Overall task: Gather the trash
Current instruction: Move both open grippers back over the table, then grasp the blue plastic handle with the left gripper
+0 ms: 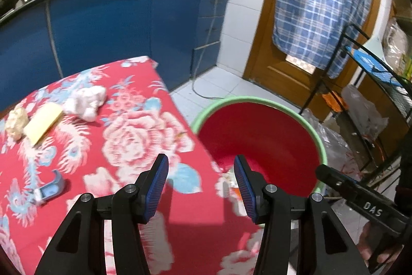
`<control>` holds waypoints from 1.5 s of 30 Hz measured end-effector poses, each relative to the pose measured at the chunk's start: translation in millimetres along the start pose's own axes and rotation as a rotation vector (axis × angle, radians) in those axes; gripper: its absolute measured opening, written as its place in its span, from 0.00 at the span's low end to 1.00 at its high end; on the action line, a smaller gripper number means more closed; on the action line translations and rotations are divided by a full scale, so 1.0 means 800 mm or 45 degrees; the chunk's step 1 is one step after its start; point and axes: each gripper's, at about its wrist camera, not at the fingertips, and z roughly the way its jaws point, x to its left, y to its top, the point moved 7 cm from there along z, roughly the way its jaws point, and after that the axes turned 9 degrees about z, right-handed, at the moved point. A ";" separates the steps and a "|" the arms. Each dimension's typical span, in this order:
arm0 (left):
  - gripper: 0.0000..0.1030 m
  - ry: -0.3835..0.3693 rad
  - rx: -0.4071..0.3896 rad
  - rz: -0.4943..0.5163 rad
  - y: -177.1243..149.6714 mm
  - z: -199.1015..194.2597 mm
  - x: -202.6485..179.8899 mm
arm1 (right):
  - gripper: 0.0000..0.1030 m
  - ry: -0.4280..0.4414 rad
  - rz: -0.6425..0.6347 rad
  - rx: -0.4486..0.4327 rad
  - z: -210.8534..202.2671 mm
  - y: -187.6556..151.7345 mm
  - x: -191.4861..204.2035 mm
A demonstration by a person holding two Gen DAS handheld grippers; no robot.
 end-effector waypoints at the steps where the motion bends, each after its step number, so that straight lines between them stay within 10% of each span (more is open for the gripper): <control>1: 0.53 0.014 0.000 -0.011 -0.002 -0.003 0.009 | 0.44 0.002 -0.004 0.000 -0.001 -0.001 0.002; 31: 0.54 0.365 0.112 -0.163 -0.074 -0.041 0.195 | 0.46 0.042 -0.138 0.081 0.008 -0.036 0.071; 45: 0.58 0.339 0.207 -0.137 -0.092 -0.014 0.212 | 0.46 0.040 -0.164 0.108 0.015 -0.043 0.080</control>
